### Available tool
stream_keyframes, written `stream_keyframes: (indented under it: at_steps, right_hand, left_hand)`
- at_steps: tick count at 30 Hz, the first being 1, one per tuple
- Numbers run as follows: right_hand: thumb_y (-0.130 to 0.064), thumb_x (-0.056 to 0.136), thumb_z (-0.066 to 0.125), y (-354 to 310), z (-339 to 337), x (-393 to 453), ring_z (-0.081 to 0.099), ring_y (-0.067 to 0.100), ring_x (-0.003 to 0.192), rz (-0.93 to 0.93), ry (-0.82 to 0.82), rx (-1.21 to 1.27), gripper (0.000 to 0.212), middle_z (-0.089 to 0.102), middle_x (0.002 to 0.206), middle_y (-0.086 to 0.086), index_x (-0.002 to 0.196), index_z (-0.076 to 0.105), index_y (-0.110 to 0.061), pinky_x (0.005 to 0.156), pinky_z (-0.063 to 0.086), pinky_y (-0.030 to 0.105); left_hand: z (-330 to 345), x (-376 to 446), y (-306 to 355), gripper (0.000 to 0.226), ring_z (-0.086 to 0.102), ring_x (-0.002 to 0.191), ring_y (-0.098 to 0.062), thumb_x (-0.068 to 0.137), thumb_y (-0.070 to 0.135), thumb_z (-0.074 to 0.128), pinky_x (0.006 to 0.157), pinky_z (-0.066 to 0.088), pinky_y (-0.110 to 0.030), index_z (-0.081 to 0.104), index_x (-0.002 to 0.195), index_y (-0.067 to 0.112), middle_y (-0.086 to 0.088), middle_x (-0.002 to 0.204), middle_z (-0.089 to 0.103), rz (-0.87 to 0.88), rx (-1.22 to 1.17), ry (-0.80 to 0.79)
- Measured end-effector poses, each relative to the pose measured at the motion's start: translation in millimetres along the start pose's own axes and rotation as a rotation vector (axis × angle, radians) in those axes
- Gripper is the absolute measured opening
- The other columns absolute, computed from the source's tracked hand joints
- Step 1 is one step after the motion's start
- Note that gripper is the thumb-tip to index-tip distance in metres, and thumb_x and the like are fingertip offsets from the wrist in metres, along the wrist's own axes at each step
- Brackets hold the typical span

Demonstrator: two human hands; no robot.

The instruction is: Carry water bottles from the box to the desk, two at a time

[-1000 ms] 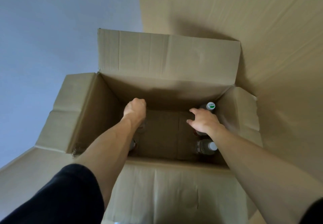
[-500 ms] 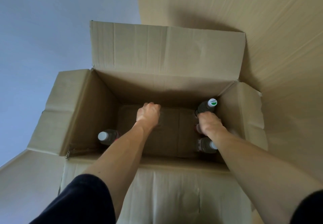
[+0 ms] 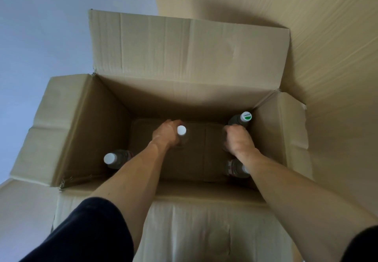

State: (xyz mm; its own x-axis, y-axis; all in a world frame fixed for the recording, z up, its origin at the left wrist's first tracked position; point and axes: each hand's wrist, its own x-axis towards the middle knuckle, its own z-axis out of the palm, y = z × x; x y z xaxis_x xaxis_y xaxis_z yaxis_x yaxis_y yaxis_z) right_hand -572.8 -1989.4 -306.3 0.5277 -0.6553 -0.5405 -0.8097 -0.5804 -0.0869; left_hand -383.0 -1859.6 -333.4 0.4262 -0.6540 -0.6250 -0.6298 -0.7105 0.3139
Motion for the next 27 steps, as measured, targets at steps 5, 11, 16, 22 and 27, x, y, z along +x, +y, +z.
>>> stream_keyframes:
  at_steps: [5,11,16,22,27]
  right_hand:
    - [-0.015,0.082,0.079,12,7,4,0.057,0.031,0.119,-0.033,-0.021,0.190,0.050,0.060,0.128,0.010,0.129,0.060,-0.016,0.096,0.048,0.038]
    - [-0.014,0.078,0.084,14,21,9,0.056,0.030,0.119,-0.062,-0.052,0.283,0.056,0.059,0.127,0.010,0.127,0.058,-0.019,0.096,0.046,0.037]
    - [-0.013,0.086,0.074,12,26,11,0.058,0.030,0.114,-0.078,-0.032,0.289,0.043,0.060,0.123,0.012,0.125,0.055,-0.019,0.093,0.049,0.038]
    - [-0.017,0.083,0.078,12,8,-2,0.062,0.028,0.102,-0.069,-0.049,0.378,0.044,0.064,0.110,0.006,0.118,0.052,-0.023,0.085,0.051,0.040]
    - [-0.015,0.065,0.086,16,-26,-18,0.065,0.020,0.096,-0.127,-0.060,0.515,0.045,0.068,0.098,-0.004,0.100,0.063,-0.031,0.089,0.052,0.038]
  left_hand:
    - [10,8,-9,0.084,0.053,0.127,-0.034,0.072,0.021,0.088,0.101,0.049,-0.048,0.045,0.143,0.026,-0.011,0.139,0.054,-0.011,-0.039,-0.038]
    - [19,15,-10,0.074,0.060,0.116,-0.036,0.072,0.019,0.088,0.093,0.052,-0.046,0.049,0.134,0.021,-0.013,0.126,0.064,0.013,-0.063,0.016]
    - [15,13,-7,0.068,0.062,0.113,-0.034,0.069,0.024,0.091,0.089,0.053,-0.041,0.055,0.126,0.015,-0.012,0.120,0.067,0.061,-0.113,0.064]
    - [-10,-10,-8,0.060,0.062,0.101,-0.029,0.066,0.024,0.090,0.082,0.052,-0.037,0.053,0.111,0.011,-0.011,0.110,0.065,0.150,-0.250,0.081]
    - [-40,-37,-13,0.057,0.064,0.102,-0.021,0.066,0.014,0.089,0.088,0.053,-0.034,0.059,0.114,0.012,-0.004,0.109,0.067,0.183,-0.457,0.073]
